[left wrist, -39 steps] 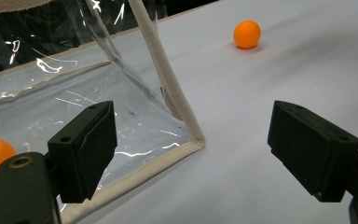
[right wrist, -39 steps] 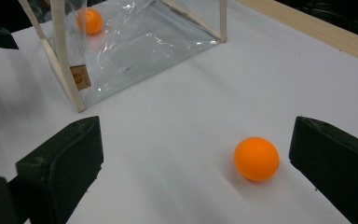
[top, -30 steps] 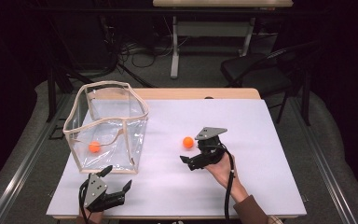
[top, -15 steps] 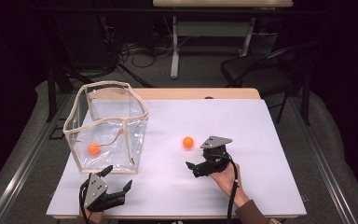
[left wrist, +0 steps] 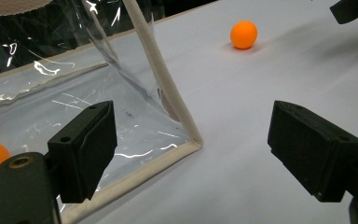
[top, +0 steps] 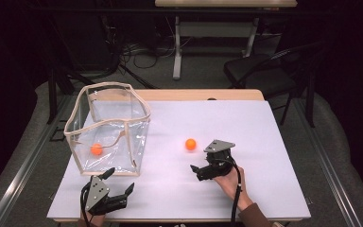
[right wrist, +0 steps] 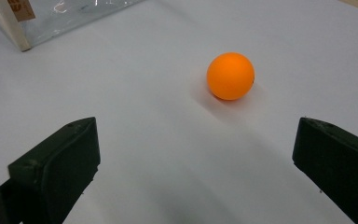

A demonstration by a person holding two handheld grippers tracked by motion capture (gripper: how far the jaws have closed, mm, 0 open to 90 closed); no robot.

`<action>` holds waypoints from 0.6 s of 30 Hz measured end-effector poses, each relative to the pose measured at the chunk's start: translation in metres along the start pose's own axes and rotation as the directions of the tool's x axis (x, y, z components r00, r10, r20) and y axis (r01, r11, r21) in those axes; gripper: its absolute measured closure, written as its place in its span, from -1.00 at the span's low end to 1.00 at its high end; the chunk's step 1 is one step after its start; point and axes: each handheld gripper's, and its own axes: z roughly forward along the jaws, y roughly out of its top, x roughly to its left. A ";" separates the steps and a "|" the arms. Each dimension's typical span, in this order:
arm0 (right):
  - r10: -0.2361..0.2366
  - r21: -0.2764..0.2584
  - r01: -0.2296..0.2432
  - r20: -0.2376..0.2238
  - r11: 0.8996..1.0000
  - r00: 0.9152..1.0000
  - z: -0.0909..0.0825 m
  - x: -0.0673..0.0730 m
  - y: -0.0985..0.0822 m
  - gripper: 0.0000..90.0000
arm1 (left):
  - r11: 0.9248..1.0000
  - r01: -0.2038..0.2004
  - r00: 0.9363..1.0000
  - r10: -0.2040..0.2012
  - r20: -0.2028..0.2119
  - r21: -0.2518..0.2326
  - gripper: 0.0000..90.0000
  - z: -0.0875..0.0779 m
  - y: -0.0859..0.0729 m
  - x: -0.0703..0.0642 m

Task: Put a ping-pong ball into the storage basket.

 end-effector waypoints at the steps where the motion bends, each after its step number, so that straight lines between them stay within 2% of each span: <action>1: 0.002 -0.002 -0.002 0.000 1.000 1.000 0.001 0.000 0.000 -0.99 | 1.000 0.000 1.000 0.000 0.000 0.000 -0.65 0.000 0.000 0.000; 4: -0.008 0.002 0.008 0.010 1.000 1.000 0.003 -0.002 0.000 -0.99 | 1.000 -0.003 1.000 0.003 0.002 0.002 -0.65 0.000 0.000 0.000; 18: 0.004 0.033 -0.005 0.027 0.999 1.000 0.019 -0.011 0.005 -0.99 | 1.000 -0.002 1.000 0.002 0.003 0.004 -0.65 0.000 0.000 -0.001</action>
